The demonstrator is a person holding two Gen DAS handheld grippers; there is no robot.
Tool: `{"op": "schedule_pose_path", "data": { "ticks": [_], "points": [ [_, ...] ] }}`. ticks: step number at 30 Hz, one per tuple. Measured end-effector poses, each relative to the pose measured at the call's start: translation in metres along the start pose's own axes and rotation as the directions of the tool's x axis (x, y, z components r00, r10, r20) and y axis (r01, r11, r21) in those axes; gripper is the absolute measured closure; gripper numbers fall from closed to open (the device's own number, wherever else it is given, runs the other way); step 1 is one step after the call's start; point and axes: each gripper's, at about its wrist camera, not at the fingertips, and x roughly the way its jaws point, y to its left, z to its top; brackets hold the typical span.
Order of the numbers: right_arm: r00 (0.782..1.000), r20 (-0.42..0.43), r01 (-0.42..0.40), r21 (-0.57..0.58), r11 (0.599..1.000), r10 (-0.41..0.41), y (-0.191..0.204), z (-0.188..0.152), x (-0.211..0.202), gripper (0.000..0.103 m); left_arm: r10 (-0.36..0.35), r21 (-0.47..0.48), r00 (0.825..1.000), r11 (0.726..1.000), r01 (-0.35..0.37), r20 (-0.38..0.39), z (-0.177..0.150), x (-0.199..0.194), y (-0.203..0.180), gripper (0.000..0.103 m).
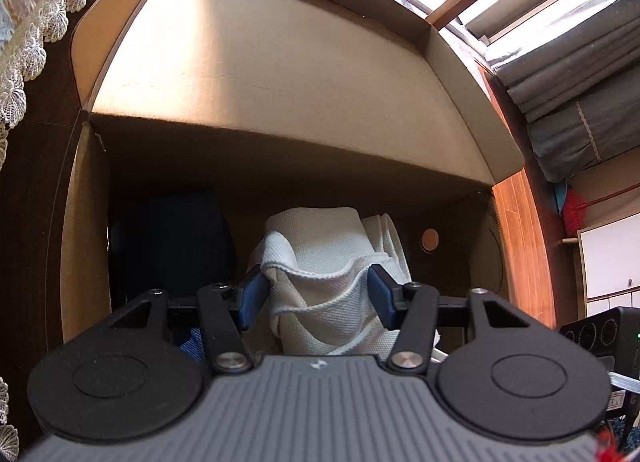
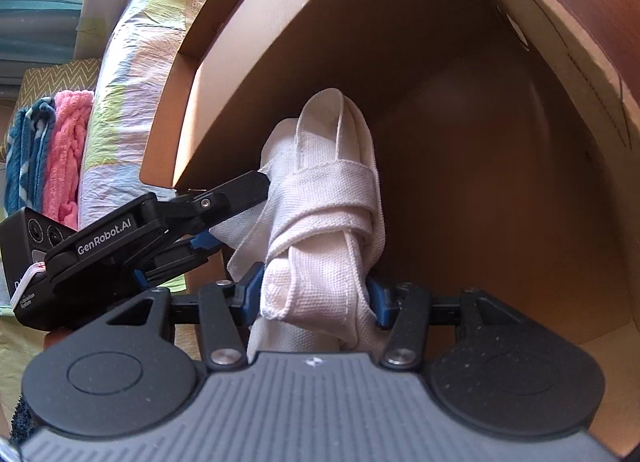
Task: Fold shopping bag
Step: 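Carry the bundle with both grippers and lower it into the cardboard box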
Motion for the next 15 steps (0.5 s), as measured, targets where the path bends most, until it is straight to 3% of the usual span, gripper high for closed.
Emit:
{"op": "schedule_pose_path", "data": {
  "ticks": [8,10,15],
  "points": [
    [0.997,-0.03,0.078,0.013,0.997,-0.078,-0.006,-0.003,0.022,0.056,0.101,0.119,0.994,0.988,-0.097,-0.031,-0.006,0.013,-0.008,0.047],
    [0.995,-0.033,0.091,0.001,0.996,-0.091,-0.005,-0.004,0.025,0.056,0.134,0.16,0.99,0.979,-0.127,-0.032,-0.01,0.009,-0.014,0.047],
    [0.991,-0.046,0.124,-0.023,0.992,-0.125,-0.002,-0.004,0.032,0.056,0.15,0.158,0.988,0.977,-0.144,-0.024,-0.021,-0.019,-0.015,0.047]
  ]
}}
